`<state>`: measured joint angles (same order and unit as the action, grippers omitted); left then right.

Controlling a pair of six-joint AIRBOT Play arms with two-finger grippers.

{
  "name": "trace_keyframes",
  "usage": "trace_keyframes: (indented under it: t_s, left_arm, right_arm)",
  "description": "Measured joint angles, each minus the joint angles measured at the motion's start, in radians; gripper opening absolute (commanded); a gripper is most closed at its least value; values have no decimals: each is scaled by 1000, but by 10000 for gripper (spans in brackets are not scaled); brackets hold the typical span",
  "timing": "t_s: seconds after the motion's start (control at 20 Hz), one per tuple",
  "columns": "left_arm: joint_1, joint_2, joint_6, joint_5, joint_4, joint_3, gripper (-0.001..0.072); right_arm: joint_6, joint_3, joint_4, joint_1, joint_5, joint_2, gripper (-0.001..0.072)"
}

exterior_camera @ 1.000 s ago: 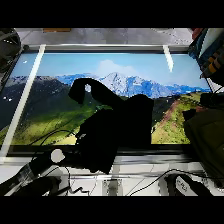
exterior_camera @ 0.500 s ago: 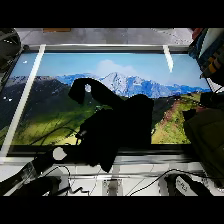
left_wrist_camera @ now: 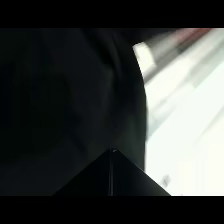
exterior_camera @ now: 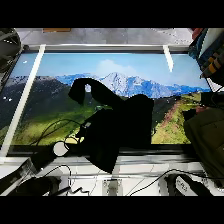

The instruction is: Fold the clothes and pants, and hang the long-sleeved shirts on hangers.

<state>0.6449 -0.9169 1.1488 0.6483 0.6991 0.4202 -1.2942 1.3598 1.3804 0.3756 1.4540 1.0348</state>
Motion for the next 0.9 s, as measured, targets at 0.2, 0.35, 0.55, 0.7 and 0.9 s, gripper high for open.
trace_keyframes:
  t_s: [0.2, 0.35, 0.55, 0.7, 0.9]
  left_arm:
    - [-39, 0, 50, 116, 163, 61, 710]
    - [-22, -3, 72, 193, 216, 76, 712]
    - [12, -5, 172, 296, 244, 82, 703]
    - [23, -5, 244, 366, 251, 68, 703]
    - [30, -5, 293, 410, 231, 28, 703]
  right_arm:
    - [2, 0, 19, 0, -17, -1, 14]
    - [3, 0, 25, 0, -26, -1, 14]
    - [3, 0, 28, 0, -28, -1, 14]
    - [3, 0, 29, 0, -31, -1, 14]
    - [3, 0, 29, 0, -33, -1, 14]
